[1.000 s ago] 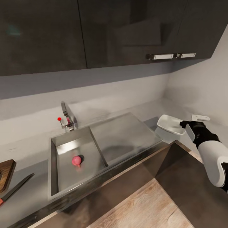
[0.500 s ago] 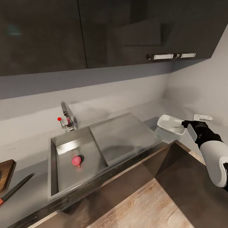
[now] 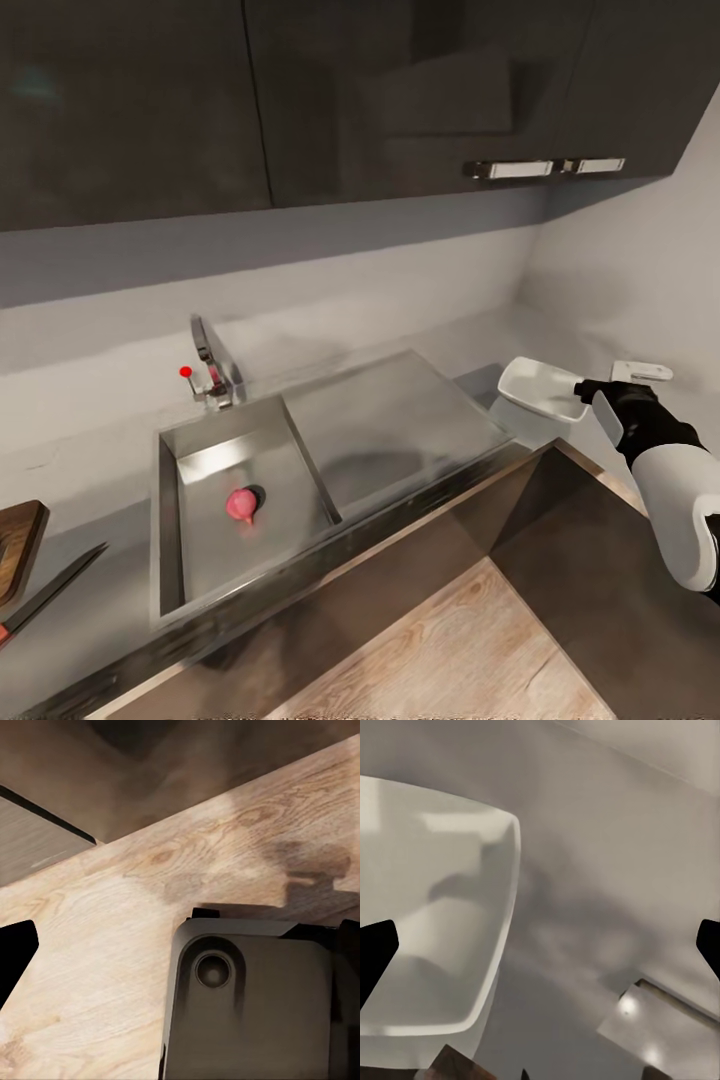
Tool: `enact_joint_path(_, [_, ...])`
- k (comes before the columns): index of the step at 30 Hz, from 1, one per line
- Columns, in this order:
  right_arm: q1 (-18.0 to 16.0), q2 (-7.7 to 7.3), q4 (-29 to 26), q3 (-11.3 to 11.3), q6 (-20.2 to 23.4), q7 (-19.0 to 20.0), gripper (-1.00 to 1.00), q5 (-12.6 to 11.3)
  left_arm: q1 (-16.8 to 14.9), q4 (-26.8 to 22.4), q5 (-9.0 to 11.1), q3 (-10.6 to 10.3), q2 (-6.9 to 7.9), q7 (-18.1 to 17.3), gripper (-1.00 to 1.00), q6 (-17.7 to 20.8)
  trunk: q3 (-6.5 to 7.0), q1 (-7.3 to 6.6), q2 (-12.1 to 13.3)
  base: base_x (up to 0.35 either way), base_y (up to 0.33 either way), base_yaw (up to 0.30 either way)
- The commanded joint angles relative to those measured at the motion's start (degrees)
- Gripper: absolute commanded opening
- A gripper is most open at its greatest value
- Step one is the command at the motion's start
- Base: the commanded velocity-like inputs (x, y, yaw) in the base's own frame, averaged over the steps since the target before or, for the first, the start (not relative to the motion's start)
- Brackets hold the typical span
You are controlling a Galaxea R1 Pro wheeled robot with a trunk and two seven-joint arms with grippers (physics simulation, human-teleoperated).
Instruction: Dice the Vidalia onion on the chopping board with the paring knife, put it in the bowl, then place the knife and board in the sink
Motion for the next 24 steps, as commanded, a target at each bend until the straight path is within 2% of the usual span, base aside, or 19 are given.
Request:
enact_joint_path(1, [-0.03, 0.01, -0.09, -0.07, 0.31, -0.11, 1.00, -0.07, 0.03, -0.09, 0.32, -0.05, 0.00, 0.00, 1.00, -0.07, -0.17, 0.02, -0.09, 0.000, 0.000, 0.000])
enact_joint_path(24, [-0.03, -0.11, -0.22, -0.72, 0.30, 0.41, 1.00, -0.20, 0.03, -0.08, 0.32, -0.05, 0.00, 0.00, 1.00, -0.07, -2.31, 0.02, -0.09, 0.000, 0.000, 0.000])
